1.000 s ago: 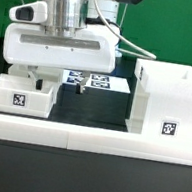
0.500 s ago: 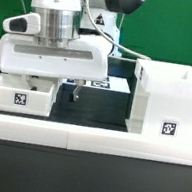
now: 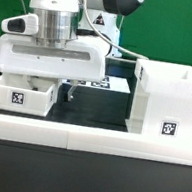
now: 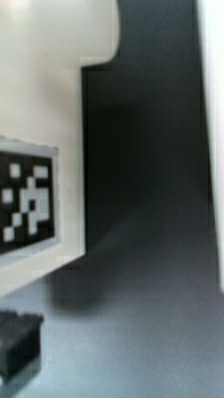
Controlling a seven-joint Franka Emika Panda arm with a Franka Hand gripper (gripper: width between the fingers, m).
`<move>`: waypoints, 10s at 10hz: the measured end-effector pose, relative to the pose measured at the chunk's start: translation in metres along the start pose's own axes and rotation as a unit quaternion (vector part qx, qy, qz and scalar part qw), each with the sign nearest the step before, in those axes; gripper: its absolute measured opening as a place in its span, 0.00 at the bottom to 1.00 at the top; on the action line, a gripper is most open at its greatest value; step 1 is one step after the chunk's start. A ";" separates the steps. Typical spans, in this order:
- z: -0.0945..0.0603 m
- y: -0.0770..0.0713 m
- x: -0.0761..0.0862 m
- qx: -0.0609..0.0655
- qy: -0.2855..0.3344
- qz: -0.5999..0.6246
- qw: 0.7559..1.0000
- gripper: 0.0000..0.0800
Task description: Assemble drawer
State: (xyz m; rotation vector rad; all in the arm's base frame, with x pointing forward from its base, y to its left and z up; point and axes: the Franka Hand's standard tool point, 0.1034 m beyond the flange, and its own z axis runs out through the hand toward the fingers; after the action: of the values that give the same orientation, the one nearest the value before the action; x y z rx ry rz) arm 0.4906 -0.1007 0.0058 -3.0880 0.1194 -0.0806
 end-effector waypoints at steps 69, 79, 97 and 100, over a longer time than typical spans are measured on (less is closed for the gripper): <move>-0.001 -0.107 0.028 -0.007 -0.040 -0.705 0.708 0.06; 0.001 -0.118 0.028 -0.001 -0.040 -0.709 0.704 0.06; -0.051 -0.079 0.050 -0.023 -0.038 -0.701 0.712 0.81; -0.049 -0.064 0.049 -0.017 -0.037 -0.712 0.701 0.81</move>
Offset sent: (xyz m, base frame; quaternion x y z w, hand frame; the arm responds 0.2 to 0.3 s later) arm 0.0000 0.0000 0.0000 0.0000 0.0000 0.0000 1.0000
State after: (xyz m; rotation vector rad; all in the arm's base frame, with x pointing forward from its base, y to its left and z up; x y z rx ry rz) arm 0.5417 -0.0435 0.0600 -2.3148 -2.1712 0.0043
